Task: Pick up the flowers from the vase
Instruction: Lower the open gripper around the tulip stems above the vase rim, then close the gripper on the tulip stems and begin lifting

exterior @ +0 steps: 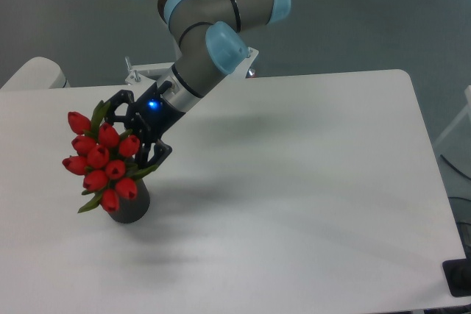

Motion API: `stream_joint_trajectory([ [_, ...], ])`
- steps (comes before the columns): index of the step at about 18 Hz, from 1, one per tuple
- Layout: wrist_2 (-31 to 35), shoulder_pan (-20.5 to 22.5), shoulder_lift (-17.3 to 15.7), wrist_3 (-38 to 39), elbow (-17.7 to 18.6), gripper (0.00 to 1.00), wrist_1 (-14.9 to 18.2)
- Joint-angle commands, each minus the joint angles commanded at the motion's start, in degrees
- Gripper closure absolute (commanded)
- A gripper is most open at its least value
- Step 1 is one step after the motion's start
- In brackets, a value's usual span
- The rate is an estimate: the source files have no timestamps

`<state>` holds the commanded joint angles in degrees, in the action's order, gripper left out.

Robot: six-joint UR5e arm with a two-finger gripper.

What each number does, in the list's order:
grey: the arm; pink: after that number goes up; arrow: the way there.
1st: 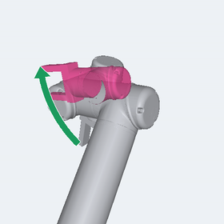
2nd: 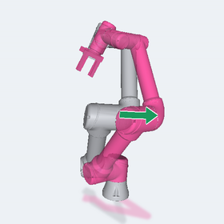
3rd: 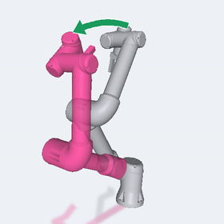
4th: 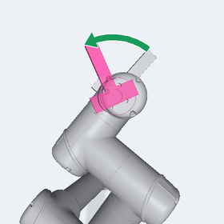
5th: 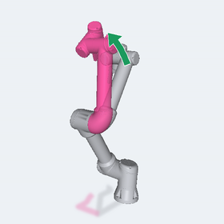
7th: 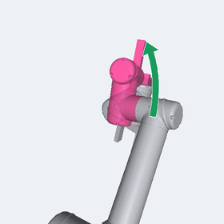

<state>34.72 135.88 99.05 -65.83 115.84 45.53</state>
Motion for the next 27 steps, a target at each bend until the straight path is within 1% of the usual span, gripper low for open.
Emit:
stream_joint_trajectory([
  [5,-2.72,-0.09,1.05,0.00,-0.09,0.00,-0.35],
  [7,-2.73,-0.35,1.23,0.00,-0.09,0.03,-0.35],
  [11,-2.64,-0.35,1.40,0.00,-0.17,0.22,-0.35],
  [12,-2.64,-0.44,1.41,0.00,-0.26,0.32,-0.35],
  [13,-2.64,-0.35,1.41,0.00,-0.35,0.39,-0.35],
  [14,-2.64,-0.35,1.49,0.00,-0.35,0.45,-0.35],
  [16,-2.64,-0.18,1.49,0.00,-0.70,0.50,-0.35],
  [19,-2.73,0.09,1.41,0.00,-0.70,0.61,-0.35],
  [23,-2.73,0.17,1.41,0.00,-0.70,0.66,-0.35],
  [27,-2.73,0.09,1.32,0.00,-0.70,0.69,-0.35],
])
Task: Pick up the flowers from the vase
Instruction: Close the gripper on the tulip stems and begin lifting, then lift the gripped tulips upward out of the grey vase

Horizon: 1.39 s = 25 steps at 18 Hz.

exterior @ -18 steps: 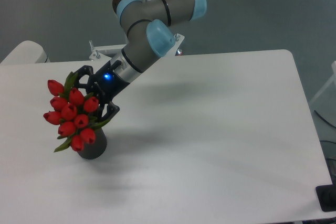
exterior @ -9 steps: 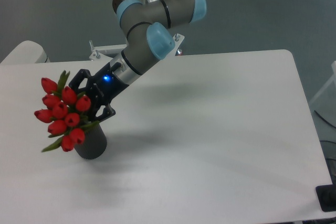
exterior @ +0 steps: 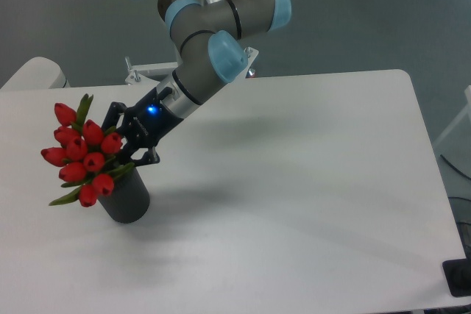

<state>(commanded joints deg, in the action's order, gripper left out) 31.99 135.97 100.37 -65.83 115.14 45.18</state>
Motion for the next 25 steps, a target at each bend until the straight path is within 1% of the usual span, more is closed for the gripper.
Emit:
stream_joint_trajectory([
  [2,0.00,0.09,0.00,0.00,-0.09,0.72,0.00],
  [8,-0.26,0.87,-0.17,0.53,-0.26,0.72,0.00],
  [11,-2.19,1.40,-0.53,0.96,-0.26,0.72,0.09],
  [16,-3.78,2.11,-1.58,6.31,-2.19,0.72,0.00],
  [20,-4.65,2.11,-3.07,8.34,-2.46,0.72,0.00],
  [25,-5.36,2.20,-3.95,13.17,-4.83,0.72,0.09],
])
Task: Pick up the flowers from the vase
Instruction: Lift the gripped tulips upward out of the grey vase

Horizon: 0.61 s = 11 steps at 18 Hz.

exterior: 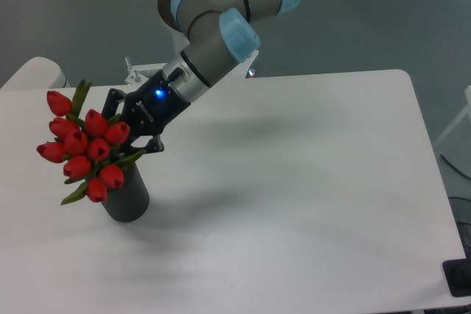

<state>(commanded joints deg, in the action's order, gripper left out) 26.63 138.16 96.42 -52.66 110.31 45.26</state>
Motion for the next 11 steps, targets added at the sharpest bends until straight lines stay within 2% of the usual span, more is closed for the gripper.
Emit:
stream_joint_trajectory([
  [4,-0.44,0.09,-1.40,2.11,-0.71,0.72,0.00],
  [11,-2.02,0.44,-2.02,4.49,-2.20,0.72,0.00],
])
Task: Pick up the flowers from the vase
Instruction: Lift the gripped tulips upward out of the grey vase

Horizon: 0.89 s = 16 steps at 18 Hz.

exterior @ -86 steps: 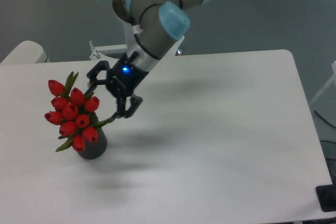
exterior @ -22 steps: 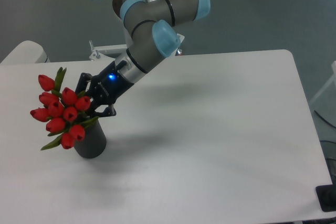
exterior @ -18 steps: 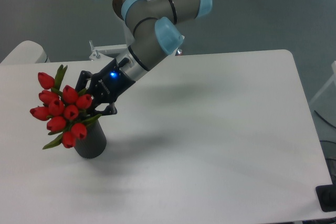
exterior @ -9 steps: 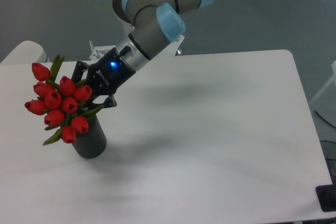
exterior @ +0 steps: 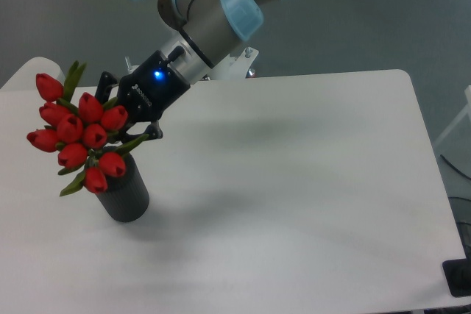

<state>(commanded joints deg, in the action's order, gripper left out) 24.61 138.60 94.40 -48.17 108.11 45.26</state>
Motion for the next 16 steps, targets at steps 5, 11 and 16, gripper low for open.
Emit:
stream_joint_trajectory([
  [5,0.00,0.62,-0.88,2.38,-1.58,0.72,0.00],
  [11,0.00,1.14,-1.76,2.03,-2.03,0.72,0.00],
  [16,0.09,1.93,-2.90,2.12,-1.94,0.76,0.00],
])
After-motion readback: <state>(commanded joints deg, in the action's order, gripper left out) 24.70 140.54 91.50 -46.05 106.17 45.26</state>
